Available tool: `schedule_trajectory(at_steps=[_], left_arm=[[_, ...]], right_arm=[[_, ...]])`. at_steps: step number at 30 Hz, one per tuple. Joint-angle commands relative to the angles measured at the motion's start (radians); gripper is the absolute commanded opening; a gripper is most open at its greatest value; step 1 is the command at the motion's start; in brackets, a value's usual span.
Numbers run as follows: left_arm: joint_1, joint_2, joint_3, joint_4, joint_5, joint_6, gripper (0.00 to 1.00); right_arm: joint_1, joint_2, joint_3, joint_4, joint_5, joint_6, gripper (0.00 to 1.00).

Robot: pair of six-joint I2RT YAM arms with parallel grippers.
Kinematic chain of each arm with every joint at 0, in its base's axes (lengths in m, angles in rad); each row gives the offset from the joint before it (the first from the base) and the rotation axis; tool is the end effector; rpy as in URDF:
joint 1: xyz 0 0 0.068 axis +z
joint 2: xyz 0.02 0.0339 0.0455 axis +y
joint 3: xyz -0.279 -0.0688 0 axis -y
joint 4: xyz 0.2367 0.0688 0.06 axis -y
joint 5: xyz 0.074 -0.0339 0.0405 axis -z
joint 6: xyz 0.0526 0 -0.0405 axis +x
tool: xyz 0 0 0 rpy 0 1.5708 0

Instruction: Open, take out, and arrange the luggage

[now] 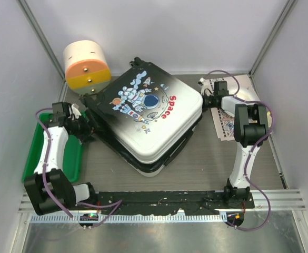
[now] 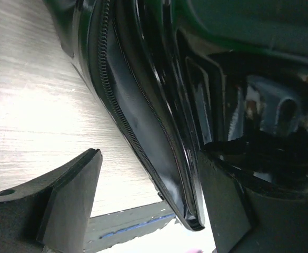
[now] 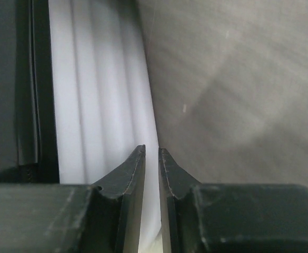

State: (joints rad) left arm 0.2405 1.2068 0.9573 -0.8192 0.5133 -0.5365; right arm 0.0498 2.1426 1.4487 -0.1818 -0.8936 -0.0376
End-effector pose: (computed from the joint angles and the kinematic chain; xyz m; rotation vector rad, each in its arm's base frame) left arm 0.2223 0.0279 0.2689 -0.8283 2.4888 -0.7783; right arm 0.4572 0.0638 0.1607 -0.4875 2.2264 1.0808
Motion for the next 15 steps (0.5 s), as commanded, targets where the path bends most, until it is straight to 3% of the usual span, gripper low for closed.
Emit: schedule_trajectory(at_steps=[1, 9, 15], left_arm=[[-0.092, 0.104, 0.104, 0.216, 0.063, 0.01, 0.78], [-0.231, 0.321, 0.319, 0.201, 0.09, 0.127, 0.71], [-0.273, 0.278, 0.371, 0.163, 0.067, 0.164, 0.69]], right_arm=[[0.002, -0.22, -0.205, -0.108, -0.147, -0.053, 0.23], [-0.111, -0.444, -0.388, -0.212, -0.087, -0.18, 0.26], [-0.122, -0.538, -0.451, -0.249, -0.045, -0.236, 0.29]])
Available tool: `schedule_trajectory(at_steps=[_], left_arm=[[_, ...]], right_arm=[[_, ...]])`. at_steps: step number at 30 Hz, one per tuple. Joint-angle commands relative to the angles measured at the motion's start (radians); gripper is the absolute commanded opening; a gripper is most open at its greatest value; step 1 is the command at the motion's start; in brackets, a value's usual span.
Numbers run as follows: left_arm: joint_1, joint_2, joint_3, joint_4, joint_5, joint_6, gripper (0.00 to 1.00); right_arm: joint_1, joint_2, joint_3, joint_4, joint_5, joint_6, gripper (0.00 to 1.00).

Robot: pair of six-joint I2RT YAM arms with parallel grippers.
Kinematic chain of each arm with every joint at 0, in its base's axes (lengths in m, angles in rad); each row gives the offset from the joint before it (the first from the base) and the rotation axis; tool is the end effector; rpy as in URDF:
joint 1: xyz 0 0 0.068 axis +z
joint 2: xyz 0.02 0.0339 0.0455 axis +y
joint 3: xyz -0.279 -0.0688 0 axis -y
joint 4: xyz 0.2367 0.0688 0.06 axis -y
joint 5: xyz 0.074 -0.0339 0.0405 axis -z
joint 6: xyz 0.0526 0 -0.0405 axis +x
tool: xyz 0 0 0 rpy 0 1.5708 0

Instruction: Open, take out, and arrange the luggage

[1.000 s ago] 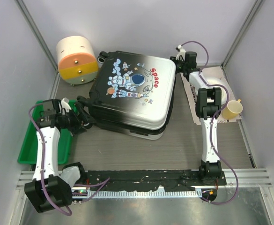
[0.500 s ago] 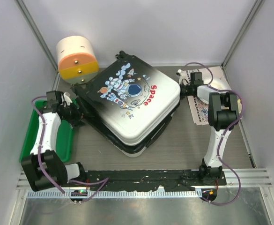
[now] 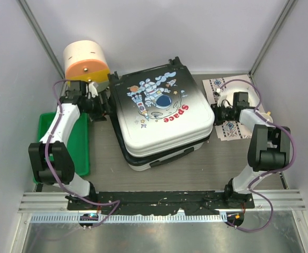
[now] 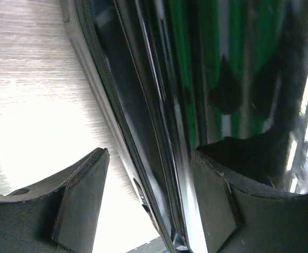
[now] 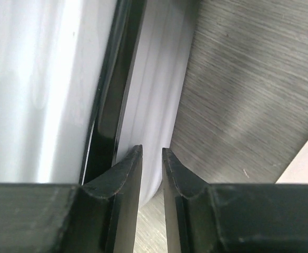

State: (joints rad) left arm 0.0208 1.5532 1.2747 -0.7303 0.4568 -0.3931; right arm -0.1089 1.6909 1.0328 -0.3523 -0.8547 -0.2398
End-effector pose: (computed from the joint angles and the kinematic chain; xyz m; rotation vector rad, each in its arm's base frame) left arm 0.3242 -0.0165 0.2825 -0.3609 2.5617 -0.7275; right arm 0.3374 0.0030 0.2013 -0.4516 2.2775 0.9176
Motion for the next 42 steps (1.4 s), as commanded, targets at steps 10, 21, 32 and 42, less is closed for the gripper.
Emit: schedule_trajectory(at_steps=[10, 21, 32, 42], left_arm=[[0.174, -0.28, -0.057, -0.04, 0.14, 0.097, 0.78], [0.265, -0.458, -0.098, -0.067, 0.183, 0.106, 0.82], [0.249, -0.505, -0.175, -0.055, 0.135, 0.005, 0.78], [-0.01, -0.233, -0.242, 0.216, 0.095, -0.125, 0.73]], right_arm=[[0.098, -0.235, -0.135, 0.055, -0.032, 0.083, 0.37], [-0.214, -0.554, -0.166, -0.35, -0.045, -0.217, 0.54], [-0.144, -0.668, -0.187, -0.82, -0.113, -0.956, 0.53], [-0.034, -0.732, -0.366, -0.568, -0.03, -0.805, 0.51]])
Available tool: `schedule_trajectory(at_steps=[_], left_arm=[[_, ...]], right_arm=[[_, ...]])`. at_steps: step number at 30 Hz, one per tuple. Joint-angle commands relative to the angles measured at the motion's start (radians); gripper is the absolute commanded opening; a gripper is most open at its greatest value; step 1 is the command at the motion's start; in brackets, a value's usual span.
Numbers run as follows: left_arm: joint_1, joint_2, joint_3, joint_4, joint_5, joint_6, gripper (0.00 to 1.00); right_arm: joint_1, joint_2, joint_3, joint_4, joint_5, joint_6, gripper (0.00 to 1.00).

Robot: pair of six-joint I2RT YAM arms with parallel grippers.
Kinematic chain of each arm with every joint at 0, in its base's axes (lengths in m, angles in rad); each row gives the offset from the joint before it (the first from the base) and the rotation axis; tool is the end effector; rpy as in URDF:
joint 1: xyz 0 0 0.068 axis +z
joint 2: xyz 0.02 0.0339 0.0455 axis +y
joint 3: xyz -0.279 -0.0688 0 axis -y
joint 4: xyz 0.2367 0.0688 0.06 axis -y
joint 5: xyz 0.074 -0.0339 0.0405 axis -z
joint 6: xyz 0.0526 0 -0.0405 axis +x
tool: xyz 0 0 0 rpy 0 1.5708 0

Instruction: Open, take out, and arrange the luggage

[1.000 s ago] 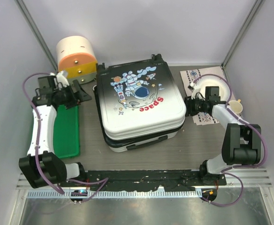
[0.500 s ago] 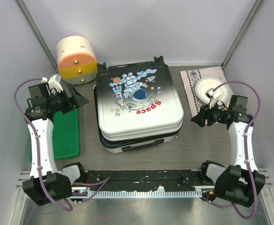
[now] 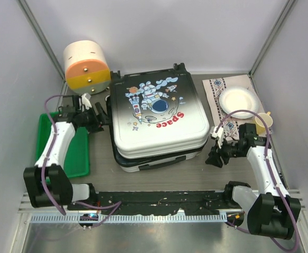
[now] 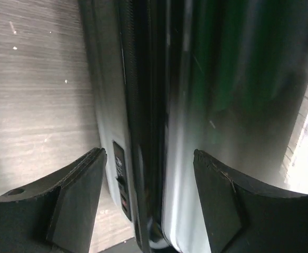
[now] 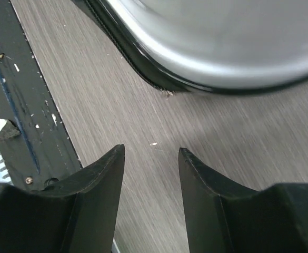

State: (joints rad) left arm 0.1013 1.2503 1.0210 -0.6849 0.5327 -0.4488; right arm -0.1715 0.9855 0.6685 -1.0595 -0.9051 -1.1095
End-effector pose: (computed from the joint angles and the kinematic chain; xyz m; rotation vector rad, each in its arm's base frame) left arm 0.2505 -0.0014 0.2884 -0.4498 2.4389 -0.8090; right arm 0.1352 0.0186 0.2248 -1.1571 2.0382 0.7763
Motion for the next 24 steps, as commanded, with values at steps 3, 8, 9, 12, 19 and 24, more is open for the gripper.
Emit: schedule_trajectory(at_steps=[3, 8, 9, 12, 19, 24], left_arm=[[-0.147, 0.179, 0.062, 0.247, 0.065, -0.103, 0.73], [-0.15, 0.368, 0.165, 0.367, 0.087, -0.149, 0.71], [-0.149, 0.394, 0.206, 0.39, 0.084, -0.149, 0.7], [-0.144, 0.474, 0.31, 0.364, 0.076, -0.131, 0.68], [-0.104, 0.448, 0.367, 0.306, 0.085, -0.084, 0.68], [-0.061, 0.252, 0.249, 0.292, 0.104, -0.036, 0.74]], right_arm=[[0.036, -0.027, -0.02, 0.275, 0.046, 0.191, 0.51], [0.067, 0.045, -0.038, 0.68, 0.109, 0.5, 0.47], [0.079, 0.092, -0.034, 0.717, 0.132, 0.561, 0.46], [0.15, 0.201, 0.015, 0.794, 0.167, 0.589, 0.45], [0.207, 0.256, 0.111, 0.84, 0.251, 0.717, 0.45], [0.077, 0.135, 0.111, 0.636, 0.285, 0.691, 0.48]])
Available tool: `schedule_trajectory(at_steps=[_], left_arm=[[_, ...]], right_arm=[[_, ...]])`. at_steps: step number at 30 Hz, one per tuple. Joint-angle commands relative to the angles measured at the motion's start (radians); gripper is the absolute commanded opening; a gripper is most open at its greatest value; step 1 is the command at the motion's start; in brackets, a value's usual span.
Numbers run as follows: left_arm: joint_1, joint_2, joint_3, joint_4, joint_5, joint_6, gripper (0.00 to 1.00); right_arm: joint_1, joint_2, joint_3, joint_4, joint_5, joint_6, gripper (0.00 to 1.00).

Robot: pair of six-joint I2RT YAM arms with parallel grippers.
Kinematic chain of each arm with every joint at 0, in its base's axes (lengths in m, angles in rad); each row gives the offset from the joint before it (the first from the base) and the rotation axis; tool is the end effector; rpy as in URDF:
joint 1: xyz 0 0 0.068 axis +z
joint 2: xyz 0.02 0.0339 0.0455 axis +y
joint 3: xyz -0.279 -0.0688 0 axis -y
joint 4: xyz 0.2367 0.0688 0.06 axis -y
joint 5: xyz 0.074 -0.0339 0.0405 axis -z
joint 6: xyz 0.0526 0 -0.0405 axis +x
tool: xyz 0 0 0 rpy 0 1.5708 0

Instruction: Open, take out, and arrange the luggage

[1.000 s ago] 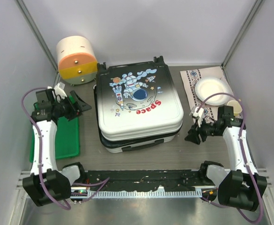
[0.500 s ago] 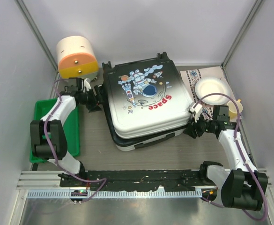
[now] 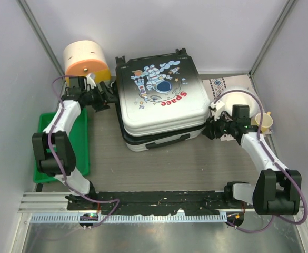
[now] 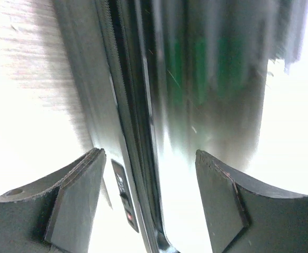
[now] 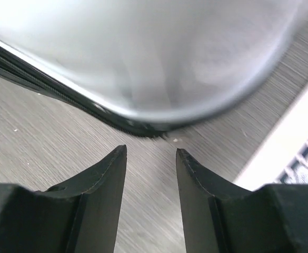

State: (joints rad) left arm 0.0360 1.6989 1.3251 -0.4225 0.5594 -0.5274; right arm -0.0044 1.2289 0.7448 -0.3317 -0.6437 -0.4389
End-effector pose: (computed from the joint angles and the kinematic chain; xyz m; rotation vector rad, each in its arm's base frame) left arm 0.3816 -0.0142 0.2749 -0.3929 2.3581 -0.8971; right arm 0.2436 0.0305 0.2348 -0.7668 2.1092 0.5298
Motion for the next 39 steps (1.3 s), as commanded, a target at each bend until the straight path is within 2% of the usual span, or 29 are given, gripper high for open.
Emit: schedule_trajectory(at_steps=[1, 4, 6, 7, 9, 11, 13, 19, 26, 30, 33, 34, 37, 39], left_arm=[[0.005, -0.232, -0.076, 0.031, 0.064, 0.044, 0.75], [0.007, -0.332, -0.154, 0.054, 0.051, 0.014, 0.79], [0.008, -0.364, -0.188, 0.06, 0.056, -0.005, 0.82], [0.008, -0.384, -0.194, 0.062, 0.059, -0.006, 0.82], [0.008, -0.4, -0.205, 0.06, 0.063, -0.011, 0.83], [0.007, -0.419, -0.208, 0.053, 0.062, -0.006, 0.83], [0.008, -0.432, -0.21, 0.05, 0.057, 0.001, 0.83], [0.008, -0.45, -0.222, 0.033, 0.05, 0.012, 0.83], [0.008, -0.466, -0.237, 0.03, 0.079, 0.012, 0.83], [0.007, -0.47, -0.236, 0.022, 0.077, 0.02, 0.83], [0.008, -0.466, -0.231, 0.013, 0.074, 0.03, 0.83], [0.007, -0.463, -0.23, 0.011, 0.074, 0.03, 0.82], [0.008, -0.462, -0.219, 0.007, 0.071, 0.04, 0.82], [0.008, -0.462, -0.211, -0.001, 0.071, 0.058, 0.82]], right_arm=[[-0.113, -0.129, 0.019, -0.125, 0.039, 0.016, 0.49], [-0.207, -0.19, -0.011, -0.132, 0.024, 0.038, 0.56], [-0.227, -0.198, -0.042, -0.107, -0.003, 0.061, 0.64], [-0.227, -0.197, -0.054, -0.086, -0.017, 0.06, 0.65], [-0.227, -0.192, -0.076, -0.046, -0.094, 0.086, 0.65], [-0.223, -0.2, -0.131, 0.075, -0.123, 0.117, 0.66], [-0.197, -0.215, -0.194, 0.201, -0.113, 0.153, 0.66], [-0.109, -0.2, -0.283, 0.423, -0.056, 0.224, 0.66], [-0.003, -0.132, -0.302, 0.575, 0.048, 0.22, 0.63], [0.001, -0.08, -0.291, 0.634, 0.088, 0.207, 0.51], [0.001, -0.068, -0.28, 0.623, 0.078, 0.193, 0.31], [0.001, -0.072, -0.277, 0.606, 0.073, 0.177, 0.18], [-0.002, -0.101, -0.278, 0.547, 0.081, 0.109, 0.01], [-0.018, -0.123, -0.282, 0.531, 0.108, 0.092, 0.01]])
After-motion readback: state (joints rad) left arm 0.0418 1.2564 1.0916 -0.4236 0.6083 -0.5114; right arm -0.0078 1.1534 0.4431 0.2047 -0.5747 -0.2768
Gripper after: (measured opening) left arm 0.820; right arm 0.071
